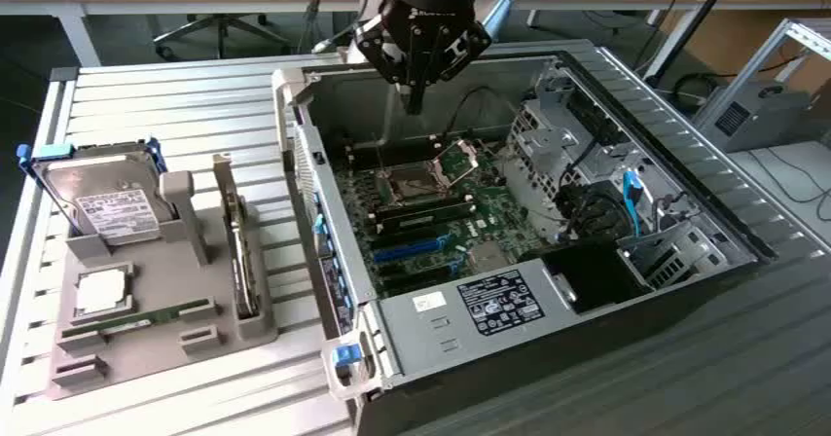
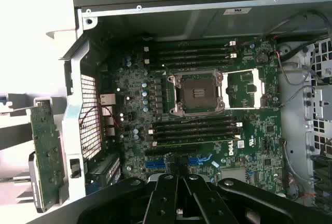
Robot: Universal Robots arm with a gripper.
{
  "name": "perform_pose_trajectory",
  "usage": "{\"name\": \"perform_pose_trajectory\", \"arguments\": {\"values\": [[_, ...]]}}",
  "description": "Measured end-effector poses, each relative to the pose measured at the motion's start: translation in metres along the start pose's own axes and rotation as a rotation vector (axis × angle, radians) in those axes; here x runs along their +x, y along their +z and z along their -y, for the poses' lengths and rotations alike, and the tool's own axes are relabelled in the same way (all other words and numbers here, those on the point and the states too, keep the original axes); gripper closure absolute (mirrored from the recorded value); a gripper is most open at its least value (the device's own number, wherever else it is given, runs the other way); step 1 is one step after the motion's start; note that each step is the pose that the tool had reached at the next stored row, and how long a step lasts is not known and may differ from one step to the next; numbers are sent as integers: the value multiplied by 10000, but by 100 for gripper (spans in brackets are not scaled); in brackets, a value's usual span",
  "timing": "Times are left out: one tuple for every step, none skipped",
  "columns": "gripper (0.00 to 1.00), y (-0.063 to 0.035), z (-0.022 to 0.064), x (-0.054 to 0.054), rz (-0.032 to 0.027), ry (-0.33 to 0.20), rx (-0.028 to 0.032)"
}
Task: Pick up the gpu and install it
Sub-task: 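Reach for the gpu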
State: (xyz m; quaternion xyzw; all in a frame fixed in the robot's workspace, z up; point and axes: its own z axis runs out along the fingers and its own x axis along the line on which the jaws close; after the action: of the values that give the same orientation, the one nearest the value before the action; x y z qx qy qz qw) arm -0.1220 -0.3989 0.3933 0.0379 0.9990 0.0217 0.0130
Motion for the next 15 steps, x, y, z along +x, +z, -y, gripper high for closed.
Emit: {"name": "perform_pose_trajectory", "arguments": {"values": [[89,0,0,0,1,0,-1],[89,0,0,0,0,0,0],[89,0,0,0,0,0,0],[89,0,0,0,0,0,0],[89,0,0,0,0,0,0],[89,0,0,0,1,0,0],[89,0,0,0,1,0,-1],[89,0,0,0,0,0,0],[89,0,0,0,0,0,0],[89,0,0,0,0,0,0],[89,0,0,0,0,0,0],[89,0,0,0,0,0,0],[89,0,0,0,0,0,0],[89,0,0,2,1,1,0],[89,0,1,16,1,2,-1]]}}
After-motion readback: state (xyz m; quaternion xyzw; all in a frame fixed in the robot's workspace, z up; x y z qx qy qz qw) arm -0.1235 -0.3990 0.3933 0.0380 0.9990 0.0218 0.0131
